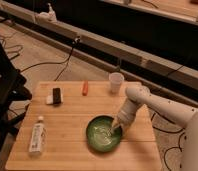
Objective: Pick up the ceramic bowl
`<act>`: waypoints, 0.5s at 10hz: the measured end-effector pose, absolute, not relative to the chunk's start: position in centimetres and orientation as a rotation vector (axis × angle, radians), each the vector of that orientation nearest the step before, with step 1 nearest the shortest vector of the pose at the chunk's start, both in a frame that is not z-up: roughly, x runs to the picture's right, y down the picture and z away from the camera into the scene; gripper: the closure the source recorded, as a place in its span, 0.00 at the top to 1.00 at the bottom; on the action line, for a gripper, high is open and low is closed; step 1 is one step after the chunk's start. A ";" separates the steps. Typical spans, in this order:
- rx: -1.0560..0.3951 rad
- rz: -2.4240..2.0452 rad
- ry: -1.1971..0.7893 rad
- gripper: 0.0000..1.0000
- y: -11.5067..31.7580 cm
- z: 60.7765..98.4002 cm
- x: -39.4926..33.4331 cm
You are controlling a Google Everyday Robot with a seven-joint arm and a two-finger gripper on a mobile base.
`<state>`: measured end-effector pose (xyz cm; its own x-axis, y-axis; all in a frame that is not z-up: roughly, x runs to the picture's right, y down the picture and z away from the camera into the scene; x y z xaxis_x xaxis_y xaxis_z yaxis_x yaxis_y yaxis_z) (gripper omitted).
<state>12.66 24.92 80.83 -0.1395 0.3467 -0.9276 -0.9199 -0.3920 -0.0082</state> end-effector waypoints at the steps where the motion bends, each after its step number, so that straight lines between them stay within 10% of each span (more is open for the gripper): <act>1: -1.156 1.724 0.747 0.16 24.4 81.0 12.7; 5: -1.181 1.853 0.561 0.00 19.1 79.4 13.2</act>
